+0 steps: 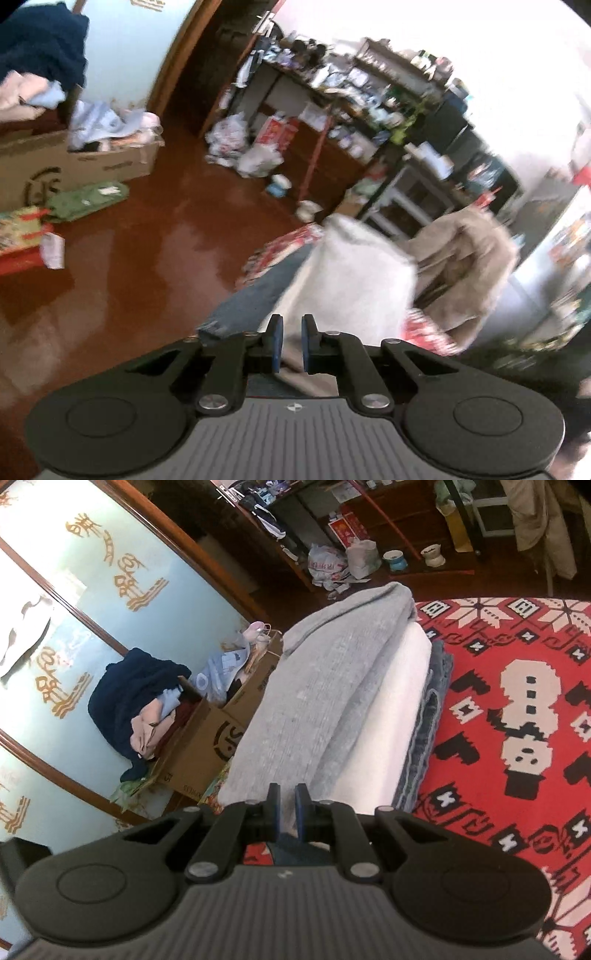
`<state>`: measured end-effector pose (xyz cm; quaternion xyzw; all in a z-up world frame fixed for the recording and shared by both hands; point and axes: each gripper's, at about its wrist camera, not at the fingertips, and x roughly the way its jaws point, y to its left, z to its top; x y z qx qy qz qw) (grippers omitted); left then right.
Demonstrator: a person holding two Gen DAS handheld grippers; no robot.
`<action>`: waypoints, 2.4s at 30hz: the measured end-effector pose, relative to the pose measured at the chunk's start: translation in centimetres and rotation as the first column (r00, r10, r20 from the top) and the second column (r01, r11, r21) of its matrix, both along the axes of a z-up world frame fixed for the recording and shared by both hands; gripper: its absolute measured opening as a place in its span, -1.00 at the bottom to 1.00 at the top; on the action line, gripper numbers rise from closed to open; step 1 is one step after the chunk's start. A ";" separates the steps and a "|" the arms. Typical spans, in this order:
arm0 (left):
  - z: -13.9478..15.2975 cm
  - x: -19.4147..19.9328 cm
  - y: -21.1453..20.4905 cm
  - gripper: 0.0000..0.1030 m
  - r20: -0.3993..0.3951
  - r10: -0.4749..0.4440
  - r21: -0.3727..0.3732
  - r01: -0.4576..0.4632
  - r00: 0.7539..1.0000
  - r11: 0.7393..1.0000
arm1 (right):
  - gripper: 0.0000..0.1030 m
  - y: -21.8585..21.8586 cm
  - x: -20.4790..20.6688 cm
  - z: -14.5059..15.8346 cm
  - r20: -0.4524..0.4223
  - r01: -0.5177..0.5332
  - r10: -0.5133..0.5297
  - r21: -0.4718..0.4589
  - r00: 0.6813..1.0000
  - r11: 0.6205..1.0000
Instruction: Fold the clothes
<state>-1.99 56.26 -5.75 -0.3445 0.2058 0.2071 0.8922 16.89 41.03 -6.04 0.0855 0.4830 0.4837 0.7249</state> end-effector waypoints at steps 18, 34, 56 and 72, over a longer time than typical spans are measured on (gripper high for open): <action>-2.3 3.1 -0.3 -0.94 -0.098 -0.125 -0.025 0.123 0.987 0.992 | -0.87 2.6 -1.9 0.7 0.072 -0.066 0.066 -0.004 0.995 0.998; 1.8 -1.4 -5.4 -0.28 -0.107 -0.154 0.027 0.158 0.982 0.987 | -0.78 -4.5 -5.9 2.3 0.130 0.005 0.004 -0.068 0.992 0.998; 5.5 -9.7 -15.5 0.67 -0.291 -0.131 0.140 0.177 0.948 0.974 | 0.98 -17.7 -17.3 7.0 0.344 0.161 -0.083 -0.205 0.935 0.965; 6.8 -12.5 -18.2 0.80 -0.294 -0.099 0.190 0.160 0.951 0.969 | 0.98 -20.7 -21.4 8.2 0.397 0.204 -0.095 -0.242 0.913 0.948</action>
